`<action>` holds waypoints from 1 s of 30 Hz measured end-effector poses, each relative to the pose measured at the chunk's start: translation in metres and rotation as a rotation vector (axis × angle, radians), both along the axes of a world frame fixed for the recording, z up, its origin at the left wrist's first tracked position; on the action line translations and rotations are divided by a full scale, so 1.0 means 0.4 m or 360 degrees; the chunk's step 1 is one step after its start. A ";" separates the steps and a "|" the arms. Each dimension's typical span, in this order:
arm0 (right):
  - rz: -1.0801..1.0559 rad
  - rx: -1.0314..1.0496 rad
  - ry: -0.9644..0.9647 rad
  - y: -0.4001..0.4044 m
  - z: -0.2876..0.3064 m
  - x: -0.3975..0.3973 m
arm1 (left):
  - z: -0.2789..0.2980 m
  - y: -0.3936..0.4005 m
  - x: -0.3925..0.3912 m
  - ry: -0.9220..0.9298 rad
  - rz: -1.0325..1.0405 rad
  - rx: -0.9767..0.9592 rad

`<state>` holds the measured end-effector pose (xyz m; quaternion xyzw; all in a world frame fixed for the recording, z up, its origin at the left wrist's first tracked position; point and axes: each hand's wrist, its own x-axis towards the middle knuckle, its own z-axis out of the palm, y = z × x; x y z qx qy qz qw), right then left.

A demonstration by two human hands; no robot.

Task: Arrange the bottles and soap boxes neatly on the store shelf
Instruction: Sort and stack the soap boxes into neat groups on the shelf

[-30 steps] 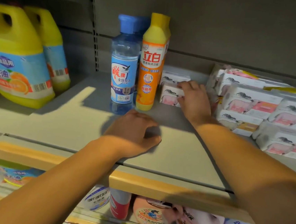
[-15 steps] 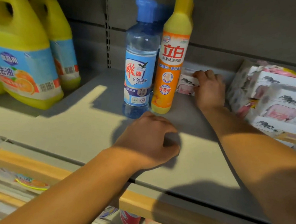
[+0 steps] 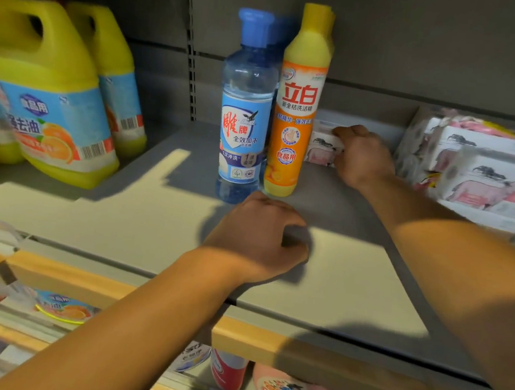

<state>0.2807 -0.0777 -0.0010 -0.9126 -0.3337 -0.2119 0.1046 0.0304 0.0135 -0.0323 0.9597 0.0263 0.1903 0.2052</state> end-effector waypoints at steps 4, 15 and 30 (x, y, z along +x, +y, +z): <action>0.0024 -0.0038 0.0146 -0.042 0.030 -0.075 | 0.002 0.000 -0.003 0.0031 0.0001 -0.0021; 0.0033 0.0252 0.0130 -0.309 0.090 -0.311 | 0.033 -0.020 -0.004 0.0170 0.0024 -0.0001; -0.0453 -0.0134 -0.0043 -0.501 0.146 -0.170 | 0.004 -0.094 0.079 -0.0042 0.0029 -0.0338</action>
